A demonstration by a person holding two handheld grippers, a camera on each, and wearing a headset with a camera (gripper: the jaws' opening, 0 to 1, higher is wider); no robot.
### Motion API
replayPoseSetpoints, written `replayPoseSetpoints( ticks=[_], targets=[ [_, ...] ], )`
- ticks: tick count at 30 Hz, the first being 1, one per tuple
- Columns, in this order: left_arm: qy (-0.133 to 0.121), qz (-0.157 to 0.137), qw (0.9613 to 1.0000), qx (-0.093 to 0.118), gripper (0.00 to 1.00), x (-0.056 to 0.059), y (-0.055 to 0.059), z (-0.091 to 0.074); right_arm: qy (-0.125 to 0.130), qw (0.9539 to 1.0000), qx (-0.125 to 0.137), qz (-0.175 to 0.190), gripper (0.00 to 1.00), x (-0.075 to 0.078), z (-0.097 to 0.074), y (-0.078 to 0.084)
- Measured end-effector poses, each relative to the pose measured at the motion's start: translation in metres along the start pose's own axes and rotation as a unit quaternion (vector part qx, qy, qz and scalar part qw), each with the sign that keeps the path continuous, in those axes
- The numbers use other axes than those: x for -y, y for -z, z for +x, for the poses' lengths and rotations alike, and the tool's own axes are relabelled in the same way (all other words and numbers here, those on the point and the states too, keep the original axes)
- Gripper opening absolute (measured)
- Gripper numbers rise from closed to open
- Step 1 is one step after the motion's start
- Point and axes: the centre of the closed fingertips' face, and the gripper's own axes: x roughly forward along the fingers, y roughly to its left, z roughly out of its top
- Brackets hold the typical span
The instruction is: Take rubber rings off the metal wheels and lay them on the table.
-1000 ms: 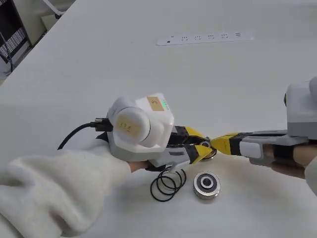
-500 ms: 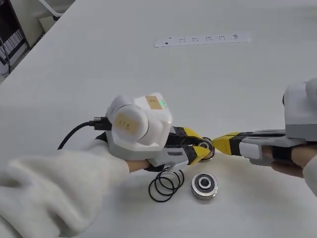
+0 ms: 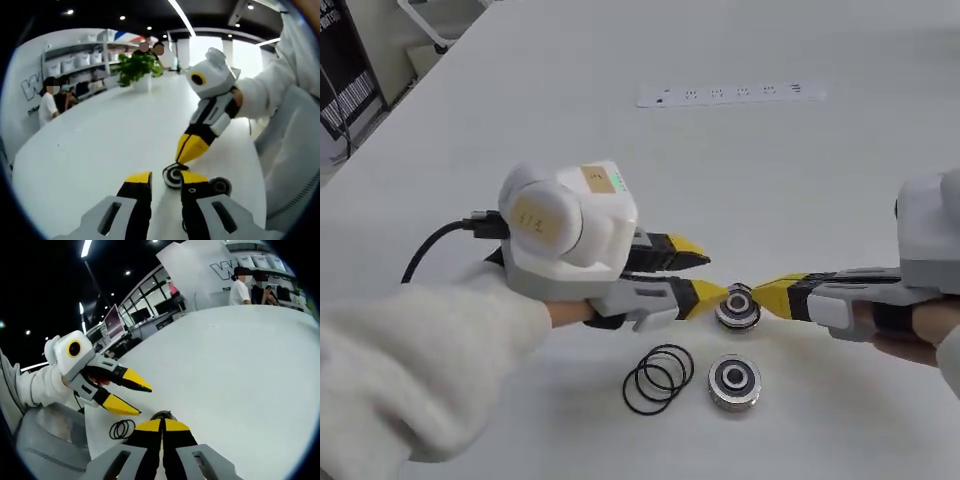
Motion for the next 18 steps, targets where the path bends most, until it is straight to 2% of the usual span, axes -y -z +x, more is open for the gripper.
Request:
replayPoseSetpoints(
  ticks=[4,6,7,9,12,18],
  targets=[
    [0.007,0.02,0.9992,-0.034,0.21,0.008,0.017,0.01,0.003,1.0,-0.005,-0.002,0.0,0.0,0.0,0.002],
    [0.009,0.029,0.9986,-0.044,0.21,0.012,0.022,0.015,0.003,1.0,-0.004,-0.003,0.0,-0.001,-0.001,0.003],
    [0.01,0.03,0.9985,-0.045,0.2,0.012,0.023,0.016,0.002,1.0,-0.004,-0.003,0.0,-0.001,-0.001,0.003],
    [0.01,0.01,0.9994,-0.032,0.19,0.012,0.018,0.018,0.004,0.9999,-0.006,-0.007,0.0,0.0,-0.001,0.003],
    [0.009,0.024,0.9989,-0.038,0.19,0.012,0.019,0.018,0.004,1.0,-0.005,-0.004,0.0,0.001,-0.001,0.003],
    [0.021,0.025,0.9987,-0.04,0.13,0.015,0.02,0.019,-0.002,1.0,-0.005,-0.006,0.0,-0.001,0.001,0.001]
  ],
)
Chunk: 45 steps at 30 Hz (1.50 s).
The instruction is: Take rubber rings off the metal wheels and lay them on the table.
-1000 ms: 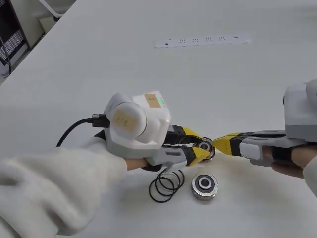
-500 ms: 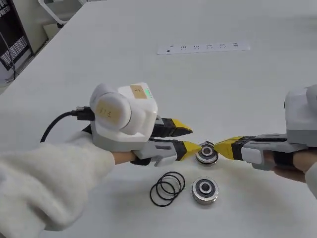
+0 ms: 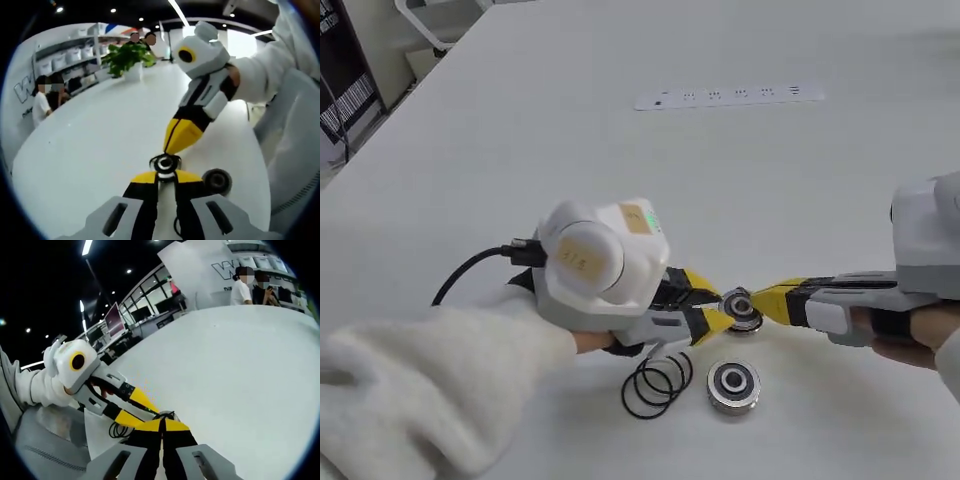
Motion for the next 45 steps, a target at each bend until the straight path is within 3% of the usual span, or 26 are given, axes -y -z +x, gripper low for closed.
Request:
replayPoseSetpoints(
  ticks=[7,10,13,15,21,23,27,30,34,39,45],
  targets=[
    [-0.005,0.0,1.0,0.0,0.14,-0.003,-0.001,0.001,-0.011,0.9999,0.005,-0.001,0.0,-0.005,0.0,-0.003],
    [-0.007,-0.001,1.0,0.0,0.14,-0.004,-0.001,0.001,-0.022,0.9995,0.023,0.002,0.0,-0.011,-0.001,-0.012],
    [-0.008,-0.006,0.9999,-0.001,0.11,-0.006,-0.003,-0.003,-0.013,0.9996,0.024,0.0,0.0,-0.008,-0.003,-0.016],
    [-0.005,-0.014,0.9999,0.004,0.15,-0.006,-0.006,-0.008,-0.024,0.9986,0.039,0.027,0.0,-0.009,-0.005,-0.022],
    [0.004,-0.019,0.9994,0.028,0.33,-0.003,-0.021,-0.026,-0.017,0.9989,0.041,0.018,0.0,-0.006,-0.011,-0.026],
    [0.001,-0.018,0.9993,0.034,0.34,-0.004,-0.026,-0.036,-0.02,0.9987,0.043,0.017,0.0,-0.008,-0.013,-0.027],
    [-0.004,-0.049,0.9975,0.05,0.43,-0.007,-0.037,-0.061,-0.022,0.9986,0.047,0.012,0.0,-0.011,-0.015,-0.031],
    [-0.029,-0.016,0.9978,0.056,0.45,-0.012,-0.043,-0.084,-0.027,0.9983,0.05,0.011,0.0,-0.015,-0.015,-0.034],
    [-0.041,-0.017,0.9969,0.065,0.52,-0.012,-0.048,-0.11,-0.034,0.998,0.052,0.008,0.0,-0.022,-0.015,-0.037],
    [-0.052,-0.01,0.9958,0.075,0.64,-0.007,-0.048,-0.149,-0.047,0.9975,0.051,0.009,0.0,-0.032,-0.012,-0.038],
    [-0.078,-0.018,0.9937,0.078,0.73,-0.005,-0.04,-0.181,-0.06,0.9974,0.041,0.005,0.0,-0.043,-0.006,-0.033]
  ],
)
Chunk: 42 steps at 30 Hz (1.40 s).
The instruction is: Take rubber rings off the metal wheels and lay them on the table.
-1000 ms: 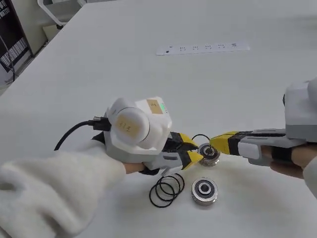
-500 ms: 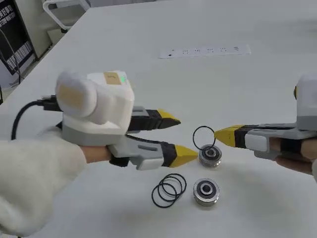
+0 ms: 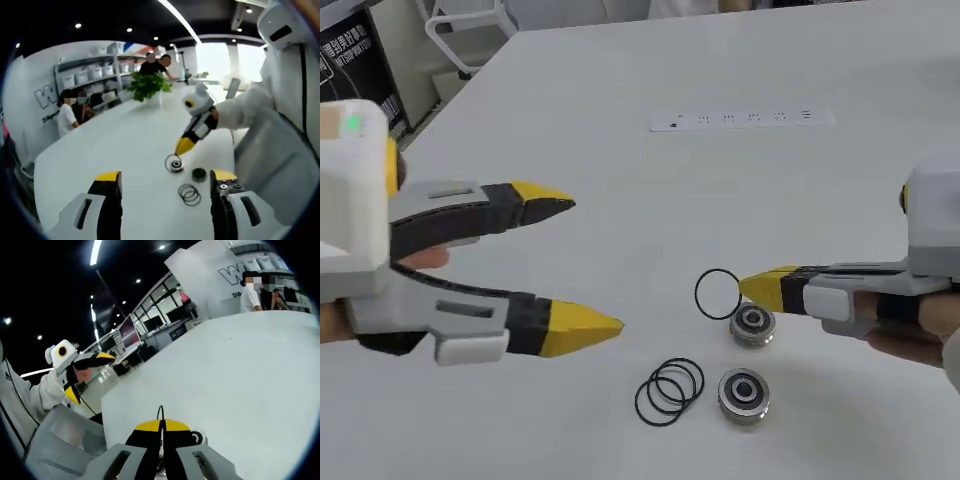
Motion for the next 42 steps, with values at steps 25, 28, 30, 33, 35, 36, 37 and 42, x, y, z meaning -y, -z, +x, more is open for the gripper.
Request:
replayPoseSetpoints(
  ticks=[25,28,30,33,35,36,37,42],
  targets=[
    [-0.085,-0.093,0.9919,-0.02,0.86,0.024,0.066,-0.073,-0.029,0.9942,-0.097,-0.038,0.0,-0.023,0.025,0.045],
    [-0.092,-0.099,0.9906,-0.021,0.86,0.026,0.069,-0.076,-0.026,0.9926,-0.11,-0.044,0.0,-0.022,0.028,0.051],
    [-0.096,-0.102,0.9899,-0.021,0.86,0.026,0.07,-0.079,-0.023,0.9914,-0.119,-0.051,0.0,-0.021,0.029,0.055],
    [-0.104,-0.108,0.9885,-0.017,0.86,0.025,0.07,-0.081,-0.019,0.989,-0.132,-0.064,0.0,-0.019,0.031,0.06],
    [-0.105,-0.108,0.9884,-0.018,0.86,0.027,0.069,-0.08,-0.017,0.9877,-0.139,-0.069,0.0,-0.017,0.032,0.062],
    [-0.106,-0.107,0.9883,-0.019,0.86,0.027,0.069,-0.08,-0.015,0.9873,-0.141,-0.071,0.0,-0.016,0.033,0.063],
    [-0.107,-0.108,0.9881,-0.021,0.86,0.027,0.07,-0.08,-0.01,0.9867,-0.142,-0.077,0.0,-0.014,0.033,0.063],
    [-0.103,-0.114,0.988,-0.021,0.87,0.031,0.07,-0.075,-0.005,0.9848,-0.148,-0.09,0.0,-0.01,0.035,0.064]
  ],
)
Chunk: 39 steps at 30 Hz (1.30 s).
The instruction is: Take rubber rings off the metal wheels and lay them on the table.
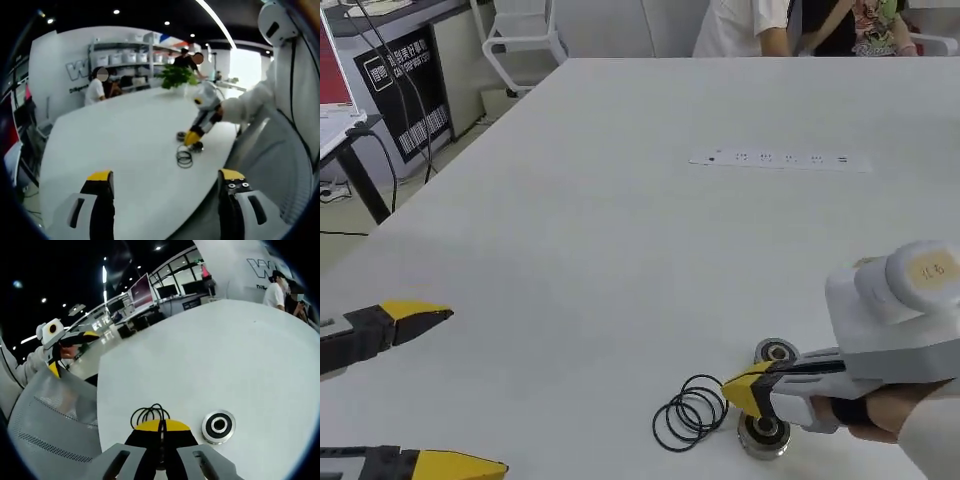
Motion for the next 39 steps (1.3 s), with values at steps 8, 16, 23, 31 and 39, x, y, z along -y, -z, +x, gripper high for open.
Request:
replayPoseSetpoints(
  ticks=[8,16,23,31,39],
  targets=[
    [0.002,-0.006,1.0,-0.001,0.93,-0.002,0.004,0.002,0.008,0.9999,-0.01,-0.01,0.0,0.005,0.002,0.004],
    [0.002,-0.013,0.9999,-0.004,1.0,-0.002,0.008,0.003,0.026,0.9994,-0.007,-0.022,0.09,0.011,0.0,0.002],
    [0.0,-0.01,1.0,0.001,1.0,-0.003,0.007,0.001,0.035,0.9987,0.02,-0.032,0.16,0.006,-0.018,-0.014],
    [0.003,-0.002,1.0,0.001,1.0,-0.003,0.005,0.001,0.042,0.9965,0.055,-0.047,0.24,-0.01,-0.046,-0.028],
    [0.007,0.0,0.9999,0.011,1.0,-0.004,-0.002,0.003,0.049,0.9925,0.094,-0.06,0.42,-0.025,-0.077,-0.041]
  ],
)
